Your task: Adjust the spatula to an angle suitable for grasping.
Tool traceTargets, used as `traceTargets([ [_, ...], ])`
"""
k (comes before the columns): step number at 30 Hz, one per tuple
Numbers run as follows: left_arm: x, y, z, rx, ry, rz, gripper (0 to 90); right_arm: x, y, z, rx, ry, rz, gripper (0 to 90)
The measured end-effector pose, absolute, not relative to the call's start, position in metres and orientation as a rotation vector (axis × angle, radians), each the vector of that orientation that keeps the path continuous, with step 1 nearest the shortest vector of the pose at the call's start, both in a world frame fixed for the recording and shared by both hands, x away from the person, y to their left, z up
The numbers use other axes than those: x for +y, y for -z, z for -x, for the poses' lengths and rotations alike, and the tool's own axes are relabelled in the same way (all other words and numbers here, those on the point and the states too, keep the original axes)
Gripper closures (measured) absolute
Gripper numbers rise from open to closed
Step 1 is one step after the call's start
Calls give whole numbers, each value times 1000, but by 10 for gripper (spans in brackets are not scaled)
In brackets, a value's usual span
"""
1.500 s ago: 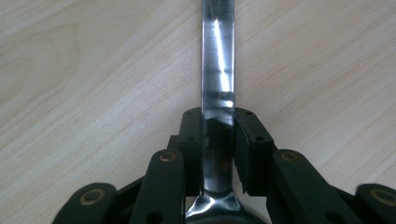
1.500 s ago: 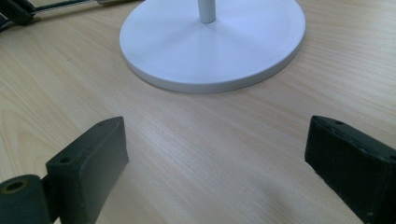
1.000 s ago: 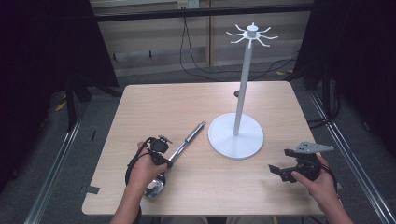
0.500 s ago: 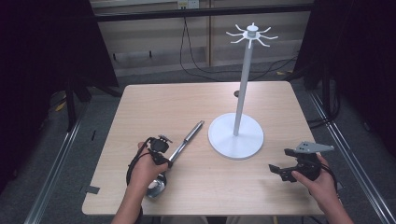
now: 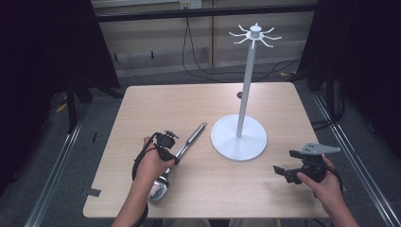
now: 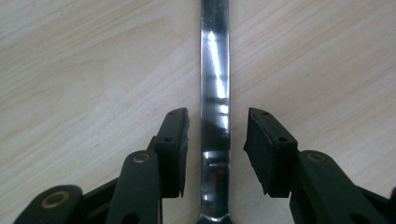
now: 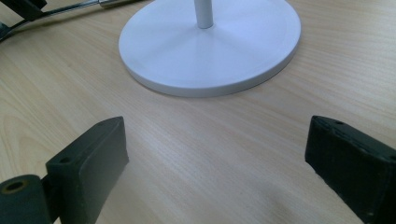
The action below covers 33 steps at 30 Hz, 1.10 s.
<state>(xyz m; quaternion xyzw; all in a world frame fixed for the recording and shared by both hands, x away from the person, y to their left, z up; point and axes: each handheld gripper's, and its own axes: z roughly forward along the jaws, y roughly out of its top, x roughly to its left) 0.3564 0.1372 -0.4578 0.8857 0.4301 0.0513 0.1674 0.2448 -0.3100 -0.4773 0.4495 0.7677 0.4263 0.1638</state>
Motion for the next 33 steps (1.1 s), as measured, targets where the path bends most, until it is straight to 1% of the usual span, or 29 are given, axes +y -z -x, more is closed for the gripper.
traceTargets([
  [3, 133, 460, -359, 1232, -148, -2519, 584, -310, 477, -245, 2188, -1220, -1278, 51],
  [5, 130, 464, -362, 1231, -127, -2528, 585, -310, 477, -245, 2190, -1222, -1281, 51],
  [11, 125, 470, -369, 1217, -120, -2562, 607, -310, 477, -245, 2190, -1220, -1280, 51],
  [12, 124, 470, -370, 1219, -128, -2578, 638, -310, 477, -245, 2190, -1222, -1279, 51],
  [13, 123, 470, -370, 1212, -129, -2579, 700, -310, 477, -245, 2191, -1224, -1280, 51],
  [14, 122, 470, -370, 1216, -136, -2582, 700, -310, 477, -245, 2191, -1224, -1280, 51],
  [16, 121, 469, -371, 1237, -126, -2586, 744, -310, 478, -245, 2193, -1221, -1278, 51],
  [19, 118, 469, -369, 1220, -146, -2603, 750, -310, 478, -245, 2194, -1218, -1272, 51],
  [22, 119, 469, -368, 1159, -129, -2611, 753, -310, 478, -245, 2190, -1220, -1279, 51],
  [23, 120, 467, -367, 1164, -121, -2606, 754, -310, 478, -245, 2190, -1219, -1282, 51],
  [25, 122, 464, -366, 1178, -115, -2573, 754, -310, 478, -245, 2192, -1217, -1280, 52],
  [28, 125, 459, -365, 1154, -122, -2553, 754, -310, 478, -245, 2189, -1218, -1281, 51],
  [29, 126, 453, -362, 1157, -136, -2520, 754, -310, 478, -245, 2190, -1218, -1283, 51],
  [32, 129, 445, -360, 1131, -126, -2505, 755, -310, 478, -245, 2192, -1220, -1276, 51],
  [33, 130, 439, -358, 1118, -129, -2478, 755, -309, 478, -245, 2193, -1217, -1275, 51],
])
